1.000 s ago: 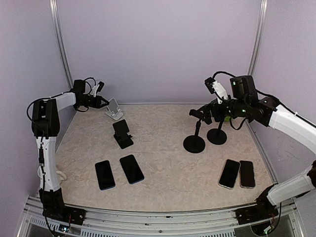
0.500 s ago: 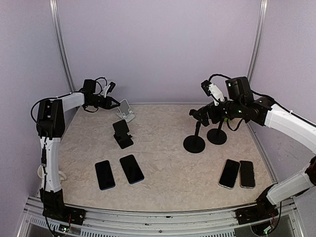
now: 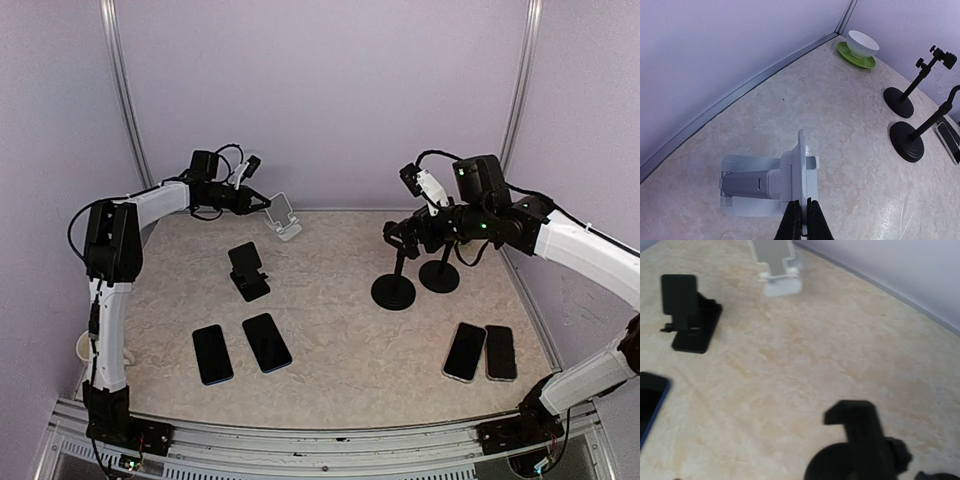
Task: Place the phone on the phone stand
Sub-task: Move the phone stand to the center of the board.
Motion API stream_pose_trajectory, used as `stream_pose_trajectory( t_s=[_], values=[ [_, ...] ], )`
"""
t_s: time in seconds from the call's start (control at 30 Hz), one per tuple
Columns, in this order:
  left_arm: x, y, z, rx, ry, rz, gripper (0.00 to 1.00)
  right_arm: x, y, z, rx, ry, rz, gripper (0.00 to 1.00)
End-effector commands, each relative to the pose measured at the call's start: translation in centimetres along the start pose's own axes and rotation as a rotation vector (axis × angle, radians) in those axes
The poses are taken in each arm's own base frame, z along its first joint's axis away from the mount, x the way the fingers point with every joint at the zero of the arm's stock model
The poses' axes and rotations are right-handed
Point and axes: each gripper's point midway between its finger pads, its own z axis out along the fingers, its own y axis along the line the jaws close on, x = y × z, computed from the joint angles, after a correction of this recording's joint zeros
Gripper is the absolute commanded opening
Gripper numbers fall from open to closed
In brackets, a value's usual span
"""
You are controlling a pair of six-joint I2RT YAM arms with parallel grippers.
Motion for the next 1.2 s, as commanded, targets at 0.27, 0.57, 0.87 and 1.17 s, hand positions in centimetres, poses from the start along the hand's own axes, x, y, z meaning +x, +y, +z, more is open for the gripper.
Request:
stream_pose_trajectory(
  t_s=[0.27, 0.57, 0.87, 1.17],
  values=[
    [-3.9, -9.6, 3.6, 0.165, -0.018, 0.118, 0.0, -1.7, 2.3, -0.2, -0.073, -0.046, -0.051, 1.0],
    [-0.6, -12.4, 7.9, 0.208, 0.058, 0.115, 0.0, -1.2, 2.5, -0.3, -0.074, -0.041, -0.053, 1.0],
    [2.1, -13.0, 10.5, 0.225, 0.108, 0.097, 0.0, -0.9, 2.5, -0.4, -0.072, -0.038, -0.056, 1.0],
    [3.1, -12.7, 11.3, 0.219, 0.125, 0.083, 0.0, -0.5, 2.4, -0.2, -0.066, -0.031, -0.062, 1.0]
  ],
)
